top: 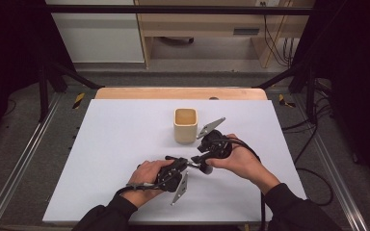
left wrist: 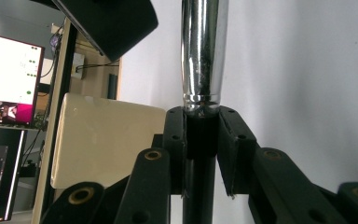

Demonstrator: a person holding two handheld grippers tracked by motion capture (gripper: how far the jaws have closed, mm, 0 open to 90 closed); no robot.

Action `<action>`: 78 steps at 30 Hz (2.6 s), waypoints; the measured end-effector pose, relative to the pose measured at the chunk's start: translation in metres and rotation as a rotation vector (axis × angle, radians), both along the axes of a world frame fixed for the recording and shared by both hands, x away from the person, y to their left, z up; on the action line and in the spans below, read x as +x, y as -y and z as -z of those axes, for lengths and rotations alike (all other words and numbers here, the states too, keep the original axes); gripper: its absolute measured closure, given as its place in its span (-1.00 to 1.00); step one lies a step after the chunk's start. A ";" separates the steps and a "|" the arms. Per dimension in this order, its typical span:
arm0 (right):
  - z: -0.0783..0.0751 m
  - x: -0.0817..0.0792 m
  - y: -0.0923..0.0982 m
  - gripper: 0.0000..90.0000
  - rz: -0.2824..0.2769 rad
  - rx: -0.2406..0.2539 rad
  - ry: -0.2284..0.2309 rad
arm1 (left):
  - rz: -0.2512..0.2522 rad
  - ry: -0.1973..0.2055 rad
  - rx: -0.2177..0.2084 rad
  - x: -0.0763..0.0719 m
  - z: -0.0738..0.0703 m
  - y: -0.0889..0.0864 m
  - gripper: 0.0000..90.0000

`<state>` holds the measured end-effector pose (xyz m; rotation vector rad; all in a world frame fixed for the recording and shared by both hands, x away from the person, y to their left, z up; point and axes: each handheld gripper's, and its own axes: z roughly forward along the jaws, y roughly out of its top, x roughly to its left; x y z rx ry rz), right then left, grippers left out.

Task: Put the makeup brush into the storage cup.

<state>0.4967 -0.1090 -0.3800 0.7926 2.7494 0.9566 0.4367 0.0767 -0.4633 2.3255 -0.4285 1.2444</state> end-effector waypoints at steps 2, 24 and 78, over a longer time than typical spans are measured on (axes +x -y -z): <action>0.000 0.000 0.001 0.11 0.005 -0.002 0.003 | -0.002 0.010 0.019 0.000 -0.001 0.000 0.65; -0.002 0.002 0.002 -0.26 0.037 0.032 0.035 | 0.008 0.004 -0.021 -0.002 0.001 0.000 0.65; 0.020 -0.034 0.092 -0.84 0.376 0.300 0.369 | -0.078 -0.039 -0.239 -0.001 -0.037 -0.048 0.65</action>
